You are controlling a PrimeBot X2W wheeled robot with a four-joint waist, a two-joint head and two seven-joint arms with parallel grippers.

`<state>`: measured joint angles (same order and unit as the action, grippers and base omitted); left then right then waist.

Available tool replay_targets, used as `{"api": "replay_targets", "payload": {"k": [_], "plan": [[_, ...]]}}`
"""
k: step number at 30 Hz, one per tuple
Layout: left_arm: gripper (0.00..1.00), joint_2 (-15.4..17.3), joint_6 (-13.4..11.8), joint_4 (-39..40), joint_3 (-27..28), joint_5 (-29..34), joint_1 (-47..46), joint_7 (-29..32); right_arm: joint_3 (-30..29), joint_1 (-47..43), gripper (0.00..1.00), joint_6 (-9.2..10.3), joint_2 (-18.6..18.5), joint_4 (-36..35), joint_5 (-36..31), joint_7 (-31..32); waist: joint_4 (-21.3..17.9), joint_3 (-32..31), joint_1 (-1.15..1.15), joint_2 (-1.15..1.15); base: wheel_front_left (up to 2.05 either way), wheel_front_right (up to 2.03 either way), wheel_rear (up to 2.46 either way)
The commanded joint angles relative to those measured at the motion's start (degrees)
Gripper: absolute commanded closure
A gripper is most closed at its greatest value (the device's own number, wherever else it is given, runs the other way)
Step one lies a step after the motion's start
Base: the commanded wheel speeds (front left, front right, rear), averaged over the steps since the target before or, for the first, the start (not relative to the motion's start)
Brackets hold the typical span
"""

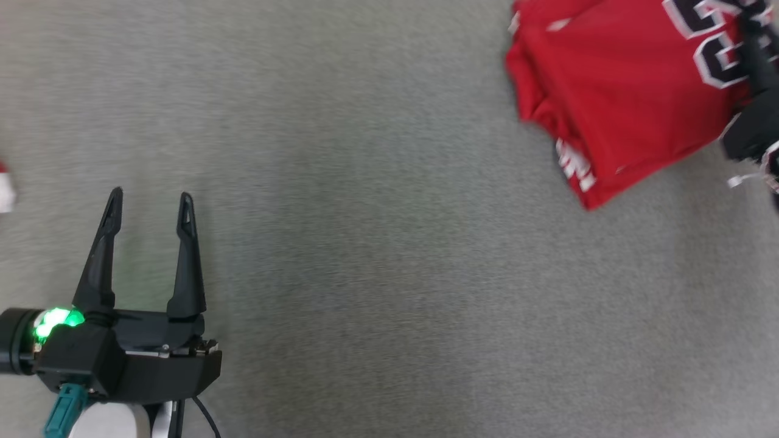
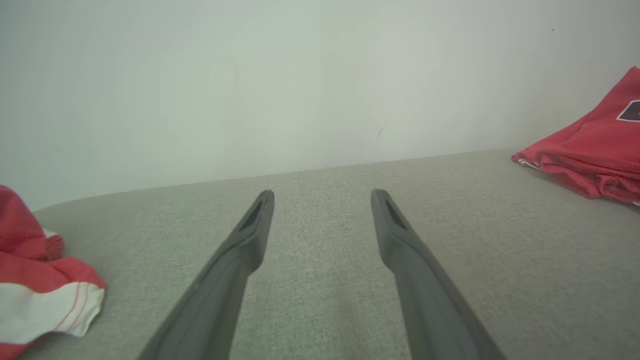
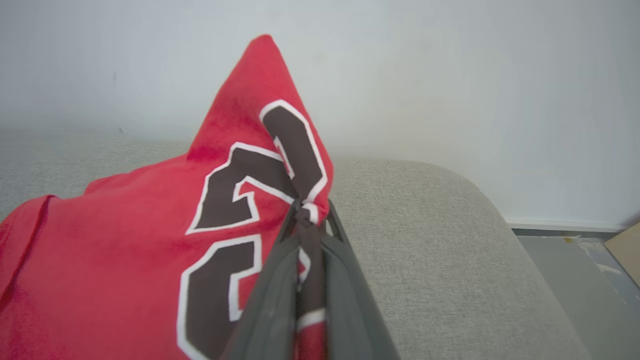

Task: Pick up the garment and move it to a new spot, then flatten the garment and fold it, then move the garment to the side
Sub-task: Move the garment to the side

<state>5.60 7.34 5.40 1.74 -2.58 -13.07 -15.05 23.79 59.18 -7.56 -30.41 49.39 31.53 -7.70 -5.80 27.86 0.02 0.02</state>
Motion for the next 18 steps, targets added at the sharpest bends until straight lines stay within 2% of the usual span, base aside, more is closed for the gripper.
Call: {"api": "replay_targets", "payload": {"k": [1,9,18], "plan": [[0.00,0.91,0.02,0.53,-0.28,0.63,-1.00,-0.18,0.25,1.45,1.00,0.17,-1.00,-0.04,0.56,-0.67,-6.47,6.17,-0.02,-0.02,0.00,0.00,0.00],[0.00,3.93,0.05,3.34,-0.44,1.68,-1.69,-0.18,1.75,6.04,1.00,0.17,-5.27,0.86,1.39,-1.43,-10.20,9.24,-0.02,-0.02,0.00,0.00,0.00],[0.00,5.02,-0.27,6.01,-0.56,1.66,-0.75,-0.12,3.39,12.34,1.00,0.17,-10.08,3.04,1.77,-1.36,-9.62,10.94,-0.02,-0.02,0.00,0.00,0.00]]}}
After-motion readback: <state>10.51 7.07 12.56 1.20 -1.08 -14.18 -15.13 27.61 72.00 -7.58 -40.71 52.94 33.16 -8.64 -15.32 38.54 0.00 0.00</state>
